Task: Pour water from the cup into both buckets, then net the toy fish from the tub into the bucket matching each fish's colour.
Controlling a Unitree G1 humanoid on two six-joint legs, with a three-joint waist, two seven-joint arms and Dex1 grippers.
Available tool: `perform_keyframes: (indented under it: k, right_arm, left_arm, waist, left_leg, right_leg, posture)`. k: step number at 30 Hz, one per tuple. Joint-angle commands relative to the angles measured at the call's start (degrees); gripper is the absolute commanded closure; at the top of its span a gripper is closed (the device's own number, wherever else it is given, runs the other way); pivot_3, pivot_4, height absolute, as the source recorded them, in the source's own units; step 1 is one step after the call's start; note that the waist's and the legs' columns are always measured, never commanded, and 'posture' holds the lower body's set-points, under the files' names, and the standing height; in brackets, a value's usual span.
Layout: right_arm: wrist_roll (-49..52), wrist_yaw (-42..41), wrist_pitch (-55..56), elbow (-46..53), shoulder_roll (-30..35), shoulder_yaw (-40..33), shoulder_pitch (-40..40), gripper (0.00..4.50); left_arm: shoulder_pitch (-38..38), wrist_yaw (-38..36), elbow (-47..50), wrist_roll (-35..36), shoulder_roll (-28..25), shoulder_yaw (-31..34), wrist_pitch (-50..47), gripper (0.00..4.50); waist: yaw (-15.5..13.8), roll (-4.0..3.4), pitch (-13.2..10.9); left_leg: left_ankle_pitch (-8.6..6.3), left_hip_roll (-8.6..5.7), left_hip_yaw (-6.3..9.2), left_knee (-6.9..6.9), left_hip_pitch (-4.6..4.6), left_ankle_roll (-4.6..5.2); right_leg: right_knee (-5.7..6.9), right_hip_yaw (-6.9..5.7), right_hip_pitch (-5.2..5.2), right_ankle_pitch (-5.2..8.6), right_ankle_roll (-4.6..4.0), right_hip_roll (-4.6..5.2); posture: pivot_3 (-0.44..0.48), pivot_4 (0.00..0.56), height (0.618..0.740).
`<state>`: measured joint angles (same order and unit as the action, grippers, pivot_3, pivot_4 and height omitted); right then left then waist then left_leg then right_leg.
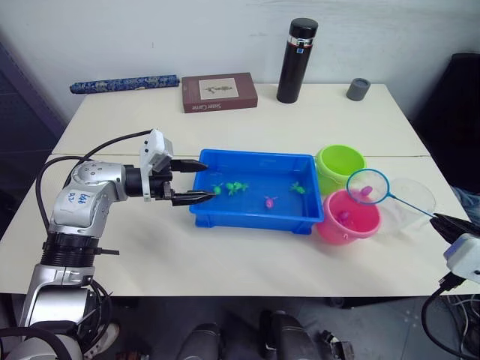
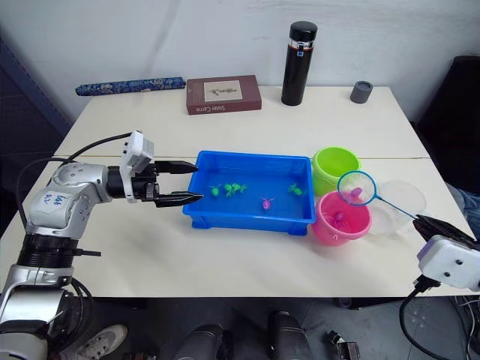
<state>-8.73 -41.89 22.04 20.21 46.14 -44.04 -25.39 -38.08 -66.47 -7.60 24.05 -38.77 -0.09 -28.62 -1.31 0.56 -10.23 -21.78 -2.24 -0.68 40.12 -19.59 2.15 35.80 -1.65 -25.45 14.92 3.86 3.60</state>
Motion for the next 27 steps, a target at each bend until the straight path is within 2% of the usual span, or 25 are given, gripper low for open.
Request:
perform_keyframes:
  k: [1, 13, 19, 27]
  right_arm:
    - [-3.32, 4.34, 5.76, -0.86, -0.76, -1.32, -0.05, 4.50]
    - [-22.59, 22.30, 26.32, -11.80, 1.14, -1.39, 0.45, 4.50]
    - [-31.41, 32.50, 31.15, -12.84, 0.97, -2.11, 0.34, 4.50]
    - [-35.56, 39.87, 31.27, -12.94, 1.52, -3.23, -1.26, 4.50]
  left_arm:
    - [-1.30, -0.55, 0.08, 0.21, -0.13, 0.55, 1.05, 0.04]
    - [-1.14, -1.20, -0.01, 0.25, 0.08, 0.06, 1.39, 0.04]
    - [-1.12, -2.18, 0.32, 0.59, 0.08, -0.03, 1.42, 0.04]
    - [-1.50, -2.42, -0.22, 0.35, 0.52, -0.13, 1.84, 0.04]
  waist:
    - [0.00, 0.00, 0.00]
    - [0.14, 0.00, 0.00]
    - [0.20, 0.00, 0.00]
    - [0.49, 0.00, 0.00]
  left_leg:
    - [0.00, 0.00, -0.01, 0.00, 0.01, 0.00]
    - [0.00, 0.00, -0.22, -0.06, 0.15, 0.00]
    - [0.00, 0.01, -0.31, -0.08, 0.22, 0.00]
    - [0.00, 0.01, -0.40, -0.10, 0.27, 0.01]
  right_leg:
    - [0.00, 0.02, 0.00, 0.00, 0.00, 0.00]
    - [0.05, 0.24, 0.01, 0.01, -0.02, -0.05]
    - [0.09, 0.34, 0.01, 0.02, -0.04, -0.08]
    - [0.12, 0.44, 0.01, 0.03, -0.05, -0.10]
  posture:
    - [0.000, 0.150, 0.739]
    - [0.000, 0.150, 0.739]
    - [0.000, 0.150, 0.739]
    - [0.000, 0.150, 0.739]
